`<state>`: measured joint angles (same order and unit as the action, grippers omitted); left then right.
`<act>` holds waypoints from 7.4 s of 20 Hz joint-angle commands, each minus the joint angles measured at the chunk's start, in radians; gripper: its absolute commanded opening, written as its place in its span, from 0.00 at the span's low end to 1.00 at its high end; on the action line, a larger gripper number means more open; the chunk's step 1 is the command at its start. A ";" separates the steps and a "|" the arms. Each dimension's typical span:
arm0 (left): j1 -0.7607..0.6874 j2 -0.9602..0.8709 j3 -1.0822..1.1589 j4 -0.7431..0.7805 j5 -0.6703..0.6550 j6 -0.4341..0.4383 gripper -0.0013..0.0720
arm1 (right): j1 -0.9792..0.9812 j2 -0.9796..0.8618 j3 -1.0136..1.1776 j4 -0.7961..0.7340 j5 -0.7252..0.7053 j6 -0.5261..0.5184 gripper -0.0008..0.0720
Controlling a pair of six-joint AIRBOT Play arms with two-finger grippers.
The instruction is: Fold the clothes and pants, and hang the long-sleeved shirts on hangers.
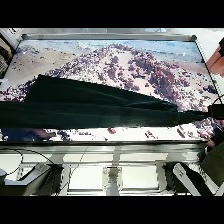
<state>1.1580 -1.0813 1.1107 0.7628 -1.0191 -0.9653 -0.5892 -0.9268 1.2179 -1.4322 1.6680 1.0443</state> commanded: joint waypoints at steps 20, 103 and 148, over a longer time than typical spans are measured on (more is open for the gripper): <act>-0.603 -0.108 0.139 0.545 0.093 -0.414 0.05 | 0.064 -0.103 0.084 -0.163 0.109 0.167 0.05; -0.611 -0.612 0.387 0.303 -0.082 -0.125 0.87 | 0.097 -0.600 0.609 0.048 0.110 0.489 0.79; -0.759 -0.299 0.387 0.724 -0.549 -0.172 0.05 | 0.197 -0.600 0.307 0.093 -0.026 0.403 0.76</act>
<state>0.4942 -1.4326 1.4963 1.5017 -1.5257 -1.1397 -0.3927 -1.5280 1.6093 -1.3434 1.6878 1.4742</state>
